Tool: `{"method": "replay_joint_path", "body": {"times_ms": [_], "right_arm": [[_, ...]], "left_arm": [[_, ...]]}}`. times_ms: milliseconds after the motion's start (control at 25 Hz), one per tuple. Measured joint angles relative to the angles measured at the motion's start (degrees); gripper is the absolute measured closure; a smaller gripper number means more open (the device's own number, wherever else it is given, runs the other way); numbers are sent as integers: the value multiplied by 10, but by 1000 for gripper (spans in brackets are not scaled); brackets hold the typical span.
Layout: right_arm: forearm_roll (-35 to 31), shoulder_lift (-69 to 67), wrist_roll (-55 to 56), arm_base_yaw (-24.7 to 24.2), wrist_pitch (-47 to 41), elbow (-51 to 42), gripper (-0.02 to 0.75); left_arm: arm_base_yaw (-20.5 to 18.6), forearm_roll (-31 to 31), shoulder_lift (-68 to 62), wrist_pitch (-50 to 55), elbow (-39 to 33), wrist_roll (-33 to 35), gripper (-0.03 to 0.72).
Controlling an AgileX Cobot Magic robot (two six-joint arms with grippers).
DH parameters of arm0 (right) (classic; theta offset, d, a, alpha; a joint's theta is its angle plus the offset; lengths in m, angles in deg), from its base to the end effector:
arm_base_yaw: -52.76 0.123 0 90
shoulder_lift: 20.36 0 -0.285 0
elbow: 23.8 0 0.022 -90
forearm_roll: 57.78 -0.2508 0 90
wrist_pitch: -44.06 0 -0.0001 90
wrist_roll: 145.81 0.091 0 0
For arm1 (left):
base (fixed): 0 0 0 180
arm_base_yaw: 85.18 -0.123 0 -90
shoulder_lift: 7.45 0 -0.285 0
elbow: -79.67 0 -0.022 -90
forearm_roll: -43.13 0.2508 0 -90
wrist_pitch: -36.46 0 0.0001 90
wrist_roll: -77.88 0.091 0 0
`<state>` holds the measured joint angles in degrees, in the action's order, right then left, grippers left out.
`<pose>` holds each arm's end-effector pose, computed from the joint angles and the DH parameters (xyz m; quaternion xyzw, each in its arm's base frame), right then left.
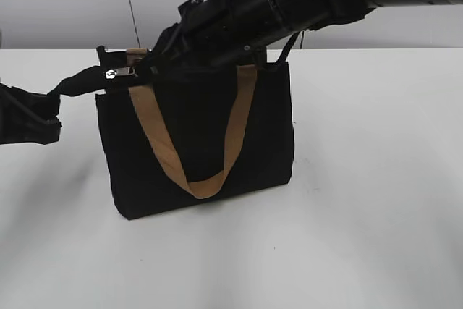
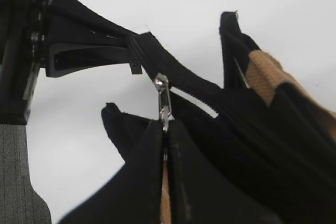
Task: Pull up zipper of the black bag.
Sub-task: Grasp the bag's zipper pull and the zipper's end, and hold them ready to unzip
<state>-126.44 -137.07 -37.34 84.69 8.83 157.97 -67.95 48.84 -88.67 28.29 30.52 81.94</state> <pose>0.3340 0.2658 0.2431 -0.4026 0.7780 0.3353 0.3466 0.2276 -0.0719 0.2103 0.2073 0.8507 -0.0378 0.4815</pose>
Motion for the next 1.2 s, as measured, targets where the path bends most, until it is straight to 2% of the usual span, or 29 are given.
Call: {"method": "replay_joint_path", "body": {"times_ms": [240, 920, 1040, 1200], "right_arm": [[38, 0, 53, -44, -11, 0, 738], [51, 0, 113, -220, -160, 0, 738], [60, 0, 125, -241, -173, 0, 738], [58, 0, 129, -243, -192, 0, 738]], "left_arm": [[0, 0, 0, 9, 0, 0, 684], [0, 0, 1, 13, 0, 0, 684], [0, 0, 1, 13, 0, 0, 684], [0, 0, 1, 13, 0, 0, 684]]}}
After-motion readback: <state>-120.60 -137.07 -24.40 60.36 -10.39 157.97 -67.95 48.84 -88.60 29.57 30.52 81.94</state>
